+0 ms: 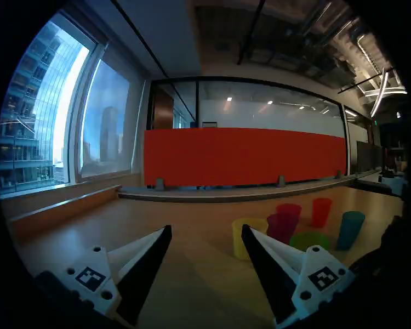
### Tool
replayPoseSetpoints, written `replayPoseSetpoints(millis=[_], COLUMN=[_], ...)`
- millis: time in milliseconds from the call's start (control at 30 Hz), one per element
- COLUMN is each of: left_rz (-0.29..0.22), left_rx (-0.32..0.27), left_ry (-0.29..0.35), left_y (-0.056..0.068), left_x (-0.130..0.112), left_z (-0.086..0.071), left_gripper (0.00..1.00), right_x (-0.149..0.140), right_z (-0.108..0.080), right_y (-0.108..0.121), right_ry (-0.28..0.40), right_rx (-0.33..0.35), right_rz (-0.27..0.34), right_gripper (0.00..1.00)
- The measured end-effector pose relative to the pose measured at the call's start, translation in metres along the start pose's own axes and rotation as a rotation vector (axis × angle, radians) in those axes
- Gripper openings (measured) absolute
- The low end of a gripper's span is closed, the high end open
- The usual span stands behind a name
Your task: Pour water
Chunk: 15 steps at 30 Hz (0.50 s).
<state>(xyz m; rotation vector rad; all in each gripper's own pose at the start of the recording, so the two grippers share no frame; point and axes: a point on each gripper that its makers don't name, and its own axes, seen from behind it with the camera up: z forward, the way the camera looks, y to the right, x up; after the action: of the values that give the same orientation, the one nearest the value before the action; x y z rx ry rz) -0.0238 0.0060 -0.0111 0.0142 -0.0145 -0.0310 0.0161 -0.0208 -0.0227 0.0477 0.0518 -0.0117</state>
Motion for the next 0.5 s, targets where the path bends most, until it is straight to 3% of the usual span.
replayPoseSetpoints(millis=[500], left_rz=[0.0], left_rx=[0.0], left_ry=[0.0], left_y=[0.0], left_x=[0.0], left_z=[0.0], left_gripper=[0.94], right_x=[-0.014], right_z=[0.004], right_y=[0.006], right_ry=[-0.027], right_rx=[-0.017], right_rz=[0.008], right_gripper=[1.0])
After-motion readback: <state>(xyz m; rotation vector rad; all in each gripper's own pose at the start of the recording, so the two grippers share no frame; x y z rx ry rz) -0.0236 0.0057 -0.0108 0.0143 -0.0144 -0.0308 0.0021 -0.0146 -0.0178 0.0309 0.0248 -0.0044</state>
